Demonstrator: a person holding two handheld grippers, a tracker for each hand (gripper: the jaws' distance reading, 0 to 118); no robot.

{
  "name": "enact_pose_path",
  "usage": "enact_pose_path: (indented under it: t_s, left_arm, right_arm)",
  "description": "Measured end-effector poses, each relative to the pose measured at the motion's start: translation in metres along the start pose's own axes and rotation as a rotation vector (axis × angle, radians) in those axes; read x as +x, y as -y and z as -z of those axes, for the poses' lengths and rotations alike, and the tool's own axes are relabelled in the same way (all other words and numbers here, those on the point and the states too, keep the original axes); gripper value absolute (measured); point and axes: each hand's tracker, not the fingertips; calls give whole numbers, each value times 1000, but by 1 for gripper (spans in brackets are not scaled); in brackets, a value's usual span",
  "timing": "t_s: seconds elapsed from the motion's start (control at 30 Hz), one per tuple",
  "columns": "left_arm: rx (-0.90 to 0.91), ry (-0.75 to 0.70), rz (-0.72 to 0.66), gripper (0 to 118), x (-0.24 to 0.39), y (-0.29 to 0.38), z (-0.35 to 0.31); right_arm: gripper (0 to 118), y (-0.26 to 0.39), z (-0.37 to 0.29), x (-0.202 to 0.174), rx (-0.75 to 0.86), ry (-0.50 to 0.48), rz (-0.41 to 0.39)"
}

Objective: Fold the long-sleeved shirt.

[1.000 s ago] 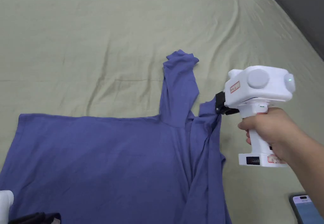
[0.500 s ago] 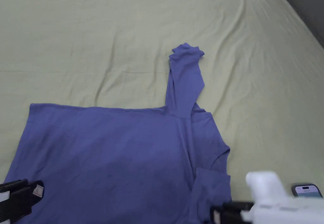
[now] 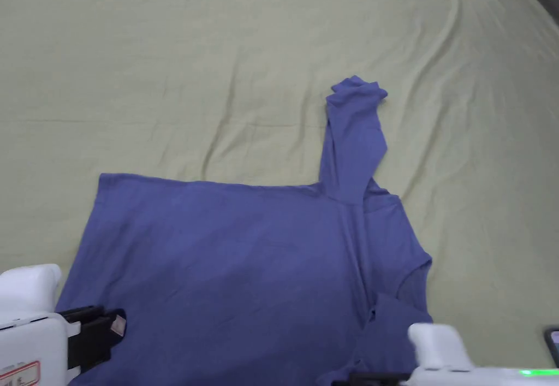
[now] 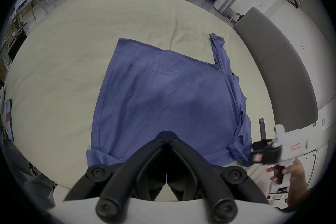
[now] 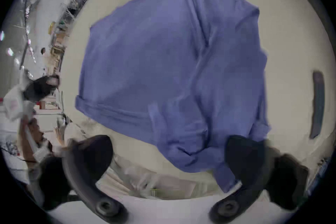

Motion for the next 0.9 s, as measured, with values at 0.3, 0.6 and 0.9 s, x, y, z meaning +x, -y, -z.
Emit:
enact_pose_path:
  t_s: [0.3,0.6,0.9]
  left_arm:
    - [-17,-6,-10,0,-7,-2,14]
    - [24,-131,-7,0,-55,-140,79]
    - [-134,-239,-84,118,-80,-201,206]
  right_arm:
    - [2,-5,-5,-13,92,95,-79]
    - [2,-4,9,-18,69,28,-49]
    - [2,-1,6,14,51,72,43]
